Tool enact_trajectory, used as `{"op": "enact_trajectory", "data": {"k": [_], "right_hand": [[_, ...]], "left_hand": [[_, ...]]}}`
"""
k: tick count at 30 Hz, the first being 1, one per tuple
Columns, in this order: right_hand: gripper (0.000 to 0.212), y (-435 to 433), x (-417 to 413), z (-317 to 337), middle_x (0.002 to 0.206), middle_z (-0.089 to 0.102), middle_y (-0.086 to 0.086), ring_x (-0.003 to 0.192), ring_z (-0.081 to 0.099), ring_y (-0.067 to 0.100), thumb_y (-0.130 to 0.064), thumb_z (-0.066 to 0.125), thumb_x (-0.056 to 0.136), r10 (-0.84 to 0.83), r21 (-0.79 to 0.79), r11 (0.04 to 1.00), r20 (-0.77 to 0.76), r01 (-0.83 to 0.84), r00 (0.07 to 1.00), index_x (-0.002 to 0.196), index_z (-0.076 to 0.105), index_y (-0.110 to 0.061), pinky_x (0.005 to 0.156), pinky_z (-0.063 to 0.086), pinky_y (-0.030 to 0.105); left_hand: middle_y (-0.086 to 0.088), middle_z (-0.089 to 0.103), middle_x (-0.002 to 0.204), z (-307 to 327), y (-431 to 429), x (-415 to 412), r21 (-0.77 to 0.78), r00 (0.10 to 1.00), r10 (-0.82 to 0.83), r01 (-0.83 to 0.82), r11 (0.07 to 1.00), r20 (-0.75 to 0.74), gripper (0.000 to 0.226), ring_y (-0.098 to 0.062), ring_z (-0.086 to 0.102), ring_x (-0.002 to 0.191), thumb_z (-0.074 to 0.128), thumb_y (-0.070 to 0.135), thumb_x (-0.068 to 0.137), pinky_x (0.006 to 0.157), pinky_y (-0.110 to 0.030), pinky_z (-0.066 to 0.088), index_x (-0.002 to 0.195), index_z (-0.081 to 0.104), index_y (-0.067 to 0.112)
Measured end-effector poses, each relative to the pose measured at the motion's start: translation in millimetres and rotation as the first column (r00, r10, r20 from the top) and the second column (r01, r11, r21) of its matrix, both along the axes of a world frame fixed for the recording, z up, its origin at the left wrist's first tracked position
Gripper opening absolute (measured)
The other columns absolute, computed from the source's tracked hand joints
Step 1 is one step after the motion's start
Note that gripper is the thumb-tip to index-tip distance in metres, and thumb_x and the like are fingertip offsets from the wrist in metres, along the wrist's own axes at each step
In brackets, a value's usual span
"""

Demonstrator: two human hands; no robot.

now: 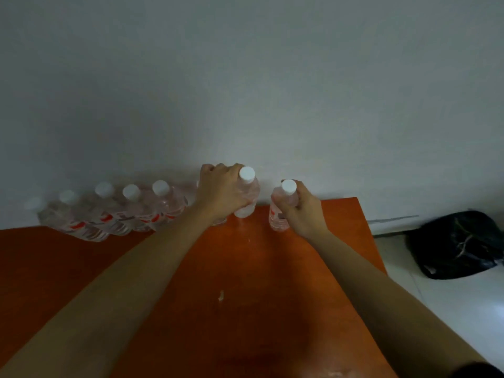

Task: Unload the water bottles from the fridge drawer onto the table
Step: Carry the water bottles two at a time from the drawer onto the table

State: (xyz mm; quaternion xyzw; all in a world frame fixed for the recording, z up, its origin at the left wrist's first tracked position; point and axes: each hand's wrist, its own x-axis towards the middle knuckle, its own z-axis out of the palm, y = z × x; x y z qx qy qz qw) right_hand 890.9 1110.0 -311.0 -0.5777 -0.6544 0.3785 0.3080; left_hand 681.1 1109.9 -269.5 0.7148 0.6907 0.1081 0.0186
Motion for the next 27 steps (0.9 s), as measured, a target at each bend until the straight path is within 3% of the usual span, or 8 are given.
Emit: {"op": "enact_trajectory", "data": {"k": [3, 7, 9, 13, 21, 23, 27], "right_hand": [[0.030, 25.0, -25.8, -2.2, 0.098, 0.067, -0.008, 0.090, 0.065, 0.015, -0.041, 0.064, 0.093, -0.004, 0.001, 1.000, 0.030, 0.004, 1.000, 0.117, 0.060, -0.024, 0.075, 0.053, 0.033], [0.029, 46.5, -59.5, -4.3, 0.105, 0.070, 0.001, 0.091, 0.067, 0.023, -0.042, 0.062, 0.093, 0.057, 0.025, 0.998, 0.046, -0.059, 0.997, 0.115, 0.064, -0.023, 0.077, 0.056, 0.041], [0.033, 53.1, -70.1, -7.4, 0.110, 0.067, 0.004, 0.098, 0.063, 0.023, -0.045, 0.061, 0.092, 0.039, 0.043, 0.998, 0.064, -0.041, 0.997, 0.115, 0.064, -0.021, 0.078, 0.051, 0.038], [0.047, 52.4, -78.1, -16.7, 0.124, 0.056, 0.011, 0.104, 0.058, 0.024, -0.051, 0.060, 0.093, 0.019, 0.039, 0.999, 0.128, -0.024, 0.992, 0.127, 0.057, -0.018, 0.077, 0.042, 0.031], [0.055, 51.4, -75.3, -21.5, 0.138, 0.043, 0.010, 0.111, 0.055, 0.023, -0.049, 0.059, 0.094, 0.071, -0.025, 0.997, 0.127, -0.068, 0.989, 0.138, 0.047, -0.018, 0.085, 0.045, 0.030], [0.060, 47.4, -72.5, -17.0, 0.140, 0.042, 0.010, 0.115, 0.047, 0.016, -0.049, 0.060, 0.093, 0.116, -0.040, 0.993, 0.091, -0.113, 0.989, 0.142, 0.042, -0.018, 0.094, 0.047, 0.035], [0.074, 36.2, -56.8, 4.8, 0.154, 0.032, 0.008, 0.134, 0.039, 0.019, -0.059, 0.053, 0.093, 0.120, -0.003, 0.993, 0.066, -0.121, 0.991, 0.151, 0.030, -0.018, 0.099, 0.034, 0.027]], "left_hand": [[0.003, 0.069, 0.094, -1.2, 21.1, -20.3, -0.018, 1.000, -0.012, 0.012, 1.000, 0.003, 0.055, -0.022, 0.062, 0.087, 0.059, 0.071, 0.078, 0.088, -0.038, 0.037, 0.108, 0.061, 0.025], [0.011, 0.065, 0.088, -15.3, 32.4, -42.5, -0.126, 0.996, -0.002, 0.013, 0.992, 0.089, 0.048, -0.017, 0.061, 0.078, 0.069, 0.071, 0.065, 0.076, -0.035, 0.049, 0.092, 0.054, 0.034], [0.015, 0.059, 0.087, -25.0, 33.0, -44.9, -0.138, 0.999, -0.032, 0.035, 0.990, 0.027, 0.044, -0.014, 0.059, 0.078, 0.070, 0.068, 0.064, 0.069, -0.031, 0.044, 0.088, 0.050, 0.038], [0.011, 0.061, 0.073, -29.5, 34.8, -50.7, -0.086, 0.999, -0.019, 0.016, 0.996, -0.033, 0.041, -0.014, 0.060, 0.068, 0.066, 0.067, 0.065, 0.064, -0.029, 0.042, 0.079, 0.057, 0.029], [0.005, 0.069, 0.096, -37.9, 30.5, -54.3, -0.025, 0.997, -0.070, 0.070, 0.997, -0.014, 0.062, -0.020, 0.063, 0.086, 0.076, 0.069, 0.066, 0.079, -0.034, 0.039, 0.103, 0.056, 0.023], [0.002, 0.067, 0.108, -36.1, 26.7, -53.0, -0.043, 0.997, -0.073, 0.072, 0.996, -0.011, 0.063, -0.022, 0.062, 0.099, 0.078, 0.061, 0.068, 0.085, -0.037, 0.038, 0.111, 0.056, 0.021], [-0.007, 0.055, 0.136, -20.8, 9.1, -45.2, -0.029, 1.000, 0.003, -0.003, 1.000, -0.006, 0.083, -0.028, 0.050, 0.125, 0.074, 0.061, 0.075, 0.101, -0.045, 0.037, 0.139, 0.047, 0.016]]}}
